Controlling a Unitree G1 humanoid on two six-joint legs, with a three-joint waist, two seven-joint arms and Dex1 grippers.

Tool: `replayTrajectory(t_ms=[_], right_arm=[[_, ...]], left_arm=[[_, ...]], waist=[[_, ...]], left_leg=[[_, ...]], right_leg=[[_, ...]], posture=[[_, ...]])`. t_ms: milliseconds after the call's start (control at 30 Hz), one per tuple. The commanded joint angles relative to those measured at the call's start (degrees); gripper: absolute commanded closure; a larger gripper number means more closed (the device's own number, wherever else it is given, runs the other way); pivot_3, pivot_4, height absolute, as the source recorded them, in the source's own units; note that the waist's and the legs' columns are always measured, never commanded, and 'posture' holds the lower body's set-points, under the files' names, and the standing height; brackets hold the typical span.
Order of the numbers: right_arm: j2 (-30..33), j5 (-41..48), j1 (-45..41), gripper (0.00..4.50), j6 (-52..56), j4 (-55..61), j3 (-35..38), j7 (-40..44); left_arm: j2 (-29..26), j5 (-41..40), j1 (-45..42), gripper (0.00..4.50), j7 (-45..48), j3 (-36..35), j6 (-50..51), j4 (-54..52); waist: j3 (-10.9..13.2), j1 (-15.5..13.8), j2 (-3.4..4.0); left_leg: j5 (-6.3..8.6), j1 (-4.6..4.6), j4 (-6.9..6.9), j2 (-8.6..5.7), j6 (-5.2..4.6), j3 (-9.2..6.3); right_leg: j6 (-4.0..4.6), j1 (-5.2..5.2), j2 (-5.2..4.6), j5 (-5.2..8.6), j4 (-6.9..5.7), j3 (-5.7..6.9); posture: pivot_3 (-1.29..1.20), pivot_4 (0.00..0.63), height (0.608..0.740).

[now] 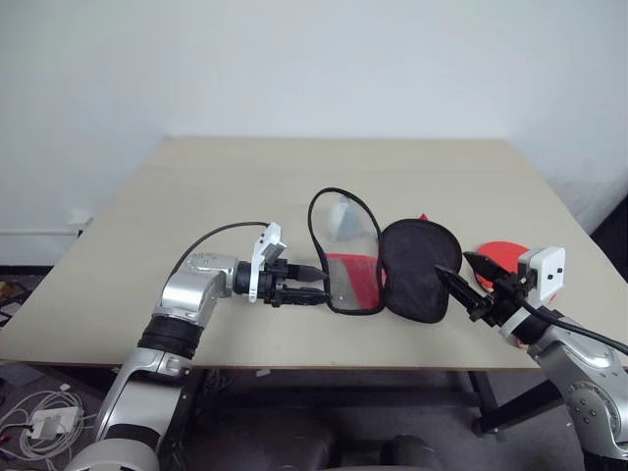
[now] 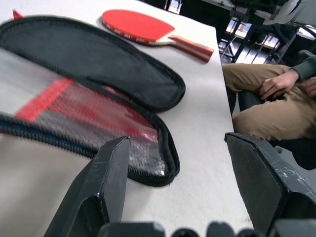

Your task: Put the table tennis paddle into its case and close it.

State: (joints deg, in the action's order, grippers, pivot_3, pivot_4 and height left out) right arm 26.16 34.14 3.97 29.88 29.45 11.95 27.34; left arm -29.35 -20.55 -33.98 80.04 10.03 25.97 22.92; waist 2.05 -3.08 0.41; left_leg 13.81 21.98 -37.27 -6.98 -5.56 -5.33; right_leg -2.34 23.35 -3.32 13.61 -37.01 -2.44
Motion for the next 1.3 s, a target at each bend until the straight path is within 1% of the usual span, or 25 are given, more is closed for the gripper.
replayTrajectory(t_ms=[33, 267, 400, 533, 633, 700, 833, 900, 1033, 1100, 1200, 1300], right_arm=[[0.6, 0.3, -1.5, 1.00, -0.8, -0.6, 1.7, 0.2], [0.4, 1.9, -0.5, 1.00, -0.7, -1.0, 4.4, 0.3], [-0.6, -0.2, 0.3, 1.00, -1.0, -0.6, 6.3, -4.0], [-0.8, -0.9, 2.5, 1.00, -1.1, -1.0, 10.2, -7.3], [-1.6, 0.3, 2.8, 1.00, 0.7, -2.2, 14.2, -11.4], [-1.9, 1.9, 2.3, 1.00, 2.2, -2.5, 16.3, -13.2], [-1.0, -0.9, 3.2, 1.00, 4.5, -4.8, 15.8, -15.2], [-0.4, -2.3, 3.1, 1.00, 6.5, -5.8, 15.2, -16.6], [-0.2, -1.8, 3.0, 1.00, 11.0, -6.5, 14.9, -17.3], [-0.5, -0.8, 2.4, 1.00, 15.0, -6.7, 14.7, -18.3], [0.1, -2.4, 0.9, 1.00, 17.2, -8.0, 13.4, -18.9], [0.2, -2.2, -1.1, 1.00, 21.6, -10.4, 13.8, -20.1]], left_arm=[[-0.6, 0.8, -0.2, 1.22, 0.3, -0.4, -2.2, -0.8], [0.5, 0.3, 0.4, 1.22, 0.8, -0.8, -2.9, -0.3], [1.5, 0.8, -0.8, 1.22, 2.1, -0.8, -4.7, 3.5], [3.7, 2.2, -1.2, 1.22, 2.1, 0.4, -6.2, 5.8], [4.8, 3.8, -1.6, 1.22, 1.2, 2.1, -5.6, 5.1], [4.9, 3.0, -2.5, 1.22, 1.4, 2.0, -3.0, 2.6], [4.5, 4.2, -3.8, 1.22, 1.2, 2.6, -2.2, 2.3], [4.3, 4.0, -4.3, 1.22, 1.0, 2.7, -0.2, 1.2], [4.8, 1.8, -5.8, 1.22, 1.1, 1.6, 3.6, -1.8], [5.2, 2.1, -6.5, 1.22, 0.8, 1.8, 3.5, -2.0], [5.0, 2.6, -6.5, 1.22, 1.6, 2.7, 3.2, -2.0], [5.0, 2.7, -6.0, 1.22, 1.7, 3.0, 3.2, -2.2]], waist=[[0.0, 0.0, 0.00], [0.0, 0.0, 0.00], [0.0, 0.0, 0.01], [0.0, -0.1, 0.02], [0.0, 0.0, 0.00], [0.0, 0.0, 0.00], [0.0, 0.0, 0.03], [0.0, 0.0, 0.05], [0.0, 0.0, 0.08], [0.0, 0.0, 0.07], [0.0, 0.0, 0.09], [0.0, 0.4, 0.09]], left_leg=[[0.00, 0.00, 0.00, 0.00, 0.00, 0.00], [0.00, -0.01, 0.02, 0.00, 0.00, -0.01], [0.00, -0.02, 0.01, 0.00, 0.00, 0.00], [0.00, -0.02, -0.01, 0.00, 0.00, 0.00], [0.00, -0.01, -0.01, 0.00, 0.00, 0.00], [0.00, -0.02, -0.02, 0.00, 0.00, 0.02], [0.00, -0.05, -0.02, 0.08, 0.01, 0.03], [-0.01, -0.08, -0.02, 0.10, 0.02, 0.03], [-0.02, -0.07, -0.02, 0.11, 0.03, 0.04], [-0.02, -0.05, -0.03, 0.11, 0.03, 0.03], [-0.02, -0.05, -0.09, 0.11, 0.03, 0.04], [-0.02, -0.05, -0.10, 0.11, 0.02, 0.06]], right_leg=[[0.00, 0.00, 0.01, 0.00, 0.00, 0.00], [0.01, 0.01, 0.03, 0.00, 0.00, 0.00], [0.01, -0.02, 0.03, -0.01, 0.00, -0.01], [0.02, -0.02, 0.03, -0.01, -0.01, 0.00], [0.01, -0.03, 0.02, -0.01, 0.00, -0.01], [0.02, -0.02, 0.03, -0.02, -0.01, -0.04], [0.07, -0.02, 0.12, -0.05, -0.05, -0.07], [0.09, -0.04, 0.14, -0.06, -0.05, -0.07], [0.10, -0.01, 0.16, -0.07, -0.06, -0.09], [0.10, -0.01, 0.15, -0.07, -0.06, -0.09], [0.11, -0.04, 0.15, -0.07, -0.06, -0.08], [0.12, -0.04, 0.15, -0.08, -0.06, -0.10]], posture=[[0.00, 0.000, 0.740], [0.00, 0.000, 0.740], [0.00, 0.000, 0.740], [0.00, 0.000, 0.740], [0.00, 0.000, 0.740], [0.00, 0.000, 0.740], [0.00, 0.000, 0.740], [0.00, 0.000, 0.740], [0.00, 0.000, 0.740], [0.00, 0.000, 0.740], [0.00, 0.000, 0.740], [0.00, 0.000, 0.740]])
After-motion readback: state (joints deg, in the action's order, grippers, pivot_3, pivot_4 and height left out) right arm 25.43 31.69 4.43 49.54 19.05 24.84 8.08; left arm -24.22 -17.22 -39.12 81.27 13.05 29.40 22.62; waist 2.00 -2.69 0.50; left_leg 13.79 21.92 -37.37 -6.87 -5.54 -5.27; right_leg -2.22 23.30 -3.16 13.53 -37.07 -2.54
